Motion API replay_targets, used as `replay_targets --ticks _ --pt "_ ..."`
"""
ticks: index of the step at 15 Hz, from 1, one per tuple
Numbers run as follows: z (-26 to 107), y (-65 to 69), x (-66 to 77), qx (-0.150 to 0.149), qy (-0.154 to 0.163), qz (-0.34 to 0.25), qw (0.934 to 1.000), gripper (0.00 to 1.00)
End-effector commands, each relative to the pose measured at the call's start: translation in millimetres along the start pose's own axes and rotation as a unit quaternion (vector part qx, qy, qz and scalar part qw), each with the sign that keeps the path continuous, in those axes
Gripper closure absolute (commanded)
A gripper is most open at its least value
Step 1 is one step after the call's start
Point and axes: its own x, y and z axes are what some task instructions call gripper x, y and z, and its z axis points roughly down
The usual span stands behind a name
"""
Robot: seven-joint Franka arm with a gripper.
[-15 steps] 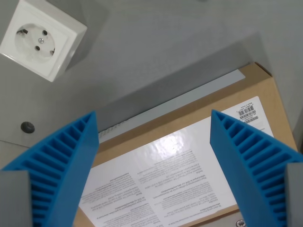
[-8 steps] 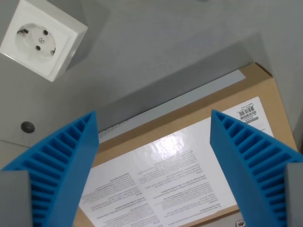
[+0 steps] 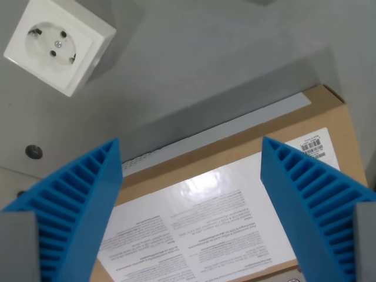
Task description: Move above the white socket
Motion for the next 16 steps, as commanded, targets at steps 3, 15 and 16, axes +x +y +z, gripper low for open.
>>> replay_targets --ticks 3,15,16 --pt "10.3 -8.7 2.9 0.000 0.032 -0.113 0.9930 0.00" --pt "35.2 -36.3 7.3 0.000 0.064 -0.260 0.9635 0.00" --pt "37.3 -39.1 8.1 0.001 0.064 -0.274 0.9595 0.00"
